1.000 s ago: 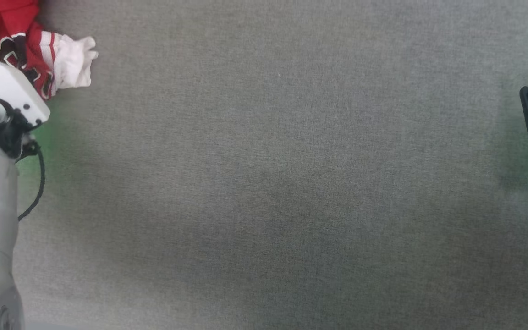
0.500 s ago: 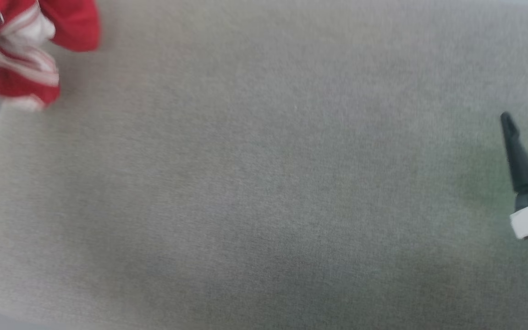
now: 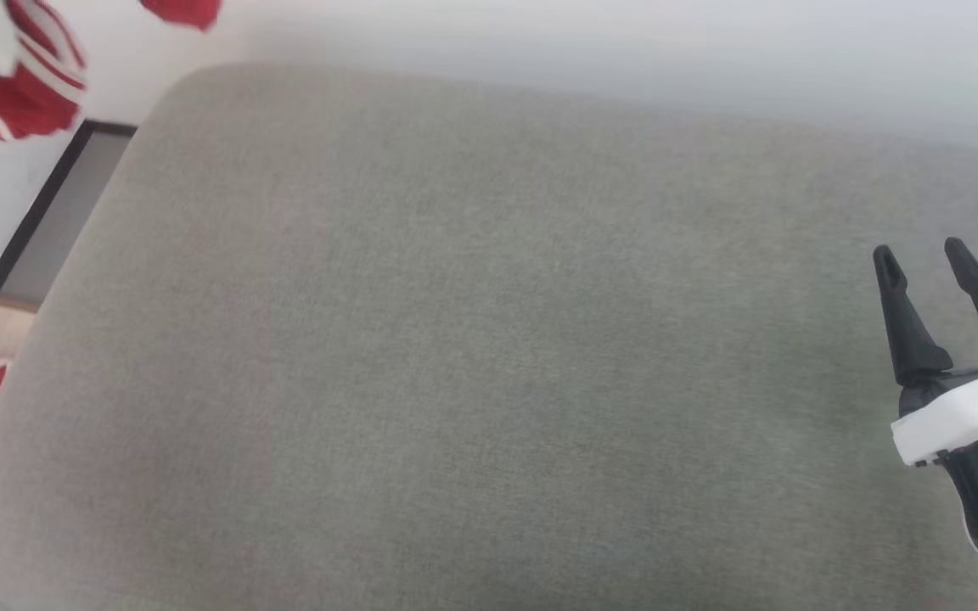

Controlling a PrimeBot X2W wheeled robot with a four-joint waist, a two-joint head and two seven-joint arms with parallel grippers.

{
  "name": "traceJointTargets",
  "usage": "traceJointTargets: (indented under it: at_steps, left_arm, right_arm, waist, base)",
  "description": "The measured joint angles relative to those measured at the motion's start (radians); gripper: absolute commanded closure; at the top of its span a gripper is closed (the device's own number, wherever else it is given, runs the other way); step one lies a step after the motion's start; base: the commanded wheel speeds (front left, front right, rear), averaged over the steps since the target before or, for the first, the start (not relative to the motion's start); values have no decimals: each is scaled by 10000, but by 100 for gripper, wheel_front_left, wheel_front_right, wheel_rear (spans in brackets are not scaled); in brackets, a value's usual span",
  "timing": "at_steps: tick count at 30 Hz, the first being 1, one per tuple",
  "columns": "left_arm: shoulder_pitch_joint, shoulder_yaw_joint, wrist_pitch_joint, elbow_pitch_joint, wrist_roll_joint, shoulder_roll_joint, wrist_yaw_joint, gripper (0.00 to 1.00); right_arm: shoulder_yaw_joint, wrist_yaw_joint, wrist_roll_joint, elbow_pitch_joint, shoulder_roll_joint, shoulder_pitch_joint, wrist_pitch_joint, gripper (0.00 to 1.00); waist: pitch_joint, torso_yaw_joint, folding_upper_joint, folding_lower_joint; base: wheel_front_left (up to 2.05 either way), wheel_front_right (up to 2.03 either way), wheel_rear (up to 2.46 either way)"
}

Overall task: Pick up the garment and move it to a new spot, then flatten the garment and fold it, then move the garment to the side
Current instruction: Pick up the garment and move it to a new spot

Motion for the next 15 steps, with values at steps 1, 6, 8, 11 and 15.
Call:
traceJointTargets:
  at_steps: [1,6,8,11,15]
  left_arm:
    - [212,-27,224,-499,-23,13,0,100]
    - [1499,-21,1484,-2980,-336,119,268,100]
    - [2046,-56,2015,-3956,-401,150,447,100]
    - [2781,-153,2675,-5258,-499,111,708,100]
    - [3461,-334,3404,-6581,-654,-82,968,100]
  right_arm:
    - [-19,0,-10,38,29,1,-31,0]
    - [-142,0,-29,159,134,3,-190,0]
    - [-213,2,-33,205,173,-2,-255,0]
    - [-357,2,-81,309,199,-6,-345,0]
    - [-566,2,-109,487,205,-9,-470,0]
  waist:
    - [-54,-68,0,0]
    - [-207,-571,0,0]
    - [-227,-844,0,0]
    - [-237,-1304,0,0]
    - [-211,-1986,0,0]
  base:
    - [0,0,0]
    - [0,0,0]
    - [0,0,0]
    - [0,0,0]
    - [0,0,0]
